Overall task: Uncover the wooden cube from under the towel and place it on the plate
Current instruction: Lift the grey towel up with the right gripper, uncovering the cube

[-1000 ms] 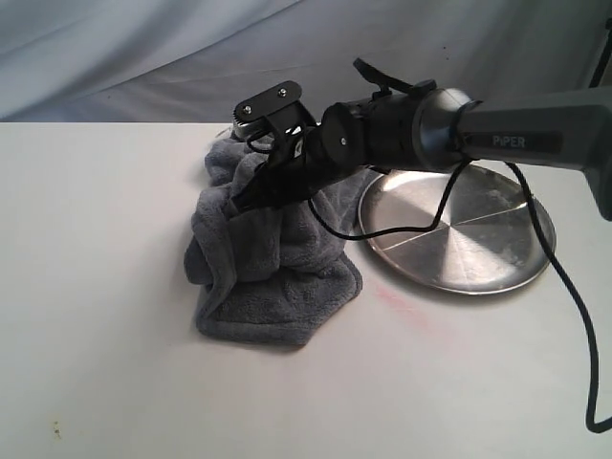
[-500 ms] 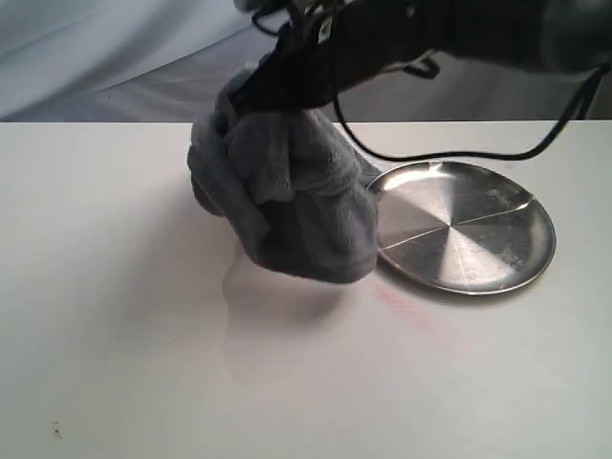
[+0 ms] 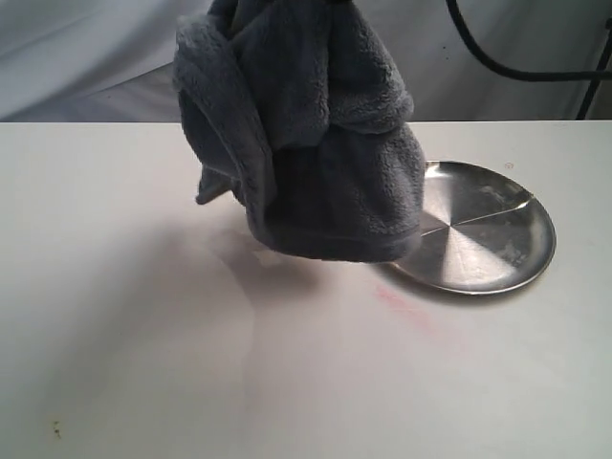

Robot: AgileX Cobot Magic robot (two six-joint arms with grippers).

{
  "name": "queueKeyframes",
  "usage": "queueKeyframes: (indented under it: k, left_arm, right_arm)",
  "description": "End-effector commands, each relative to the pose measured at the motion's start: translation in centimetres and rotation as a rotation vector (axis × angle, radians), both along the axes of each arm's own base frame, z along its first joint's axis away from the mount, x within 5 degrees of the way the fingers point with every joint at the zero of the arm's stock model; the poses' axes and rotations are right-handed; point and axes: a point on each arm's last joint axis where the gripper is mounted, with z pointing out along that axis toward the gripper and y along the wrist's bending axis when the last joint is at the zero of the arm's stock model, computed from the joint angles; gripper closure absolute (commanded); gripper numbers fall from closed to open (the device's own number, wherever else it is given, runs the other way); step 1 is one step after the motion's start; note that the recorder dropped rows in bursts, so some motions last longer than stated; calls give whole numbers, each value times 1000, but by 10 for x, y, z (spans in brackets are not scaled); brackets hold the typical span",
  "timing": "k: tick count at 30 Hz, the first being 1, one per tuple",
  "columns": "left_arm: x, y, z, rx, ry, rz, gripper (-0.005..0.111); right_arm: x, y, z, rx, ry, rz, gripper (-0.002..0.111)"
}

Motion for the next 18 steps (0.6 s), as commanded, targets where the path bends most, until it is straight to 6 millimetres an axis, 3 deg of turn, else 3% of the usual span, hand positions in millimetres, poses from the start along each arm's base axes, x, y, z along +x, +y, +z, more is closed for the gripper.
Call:
queueKeyframes:
  k: [1,11,18]
  left_arm:
    - [0,0,-1,-2,1,-1,105]
    - [0,0,-1,0,1,-1,105]
    - [0,0,-1,-2,1,-1,105]
  right_arm:
    - [-10,5,7,64,30,80,108]
    - [-36,12,15,151,150,273,108]
    - [-32,12,3,87,199,257,108]
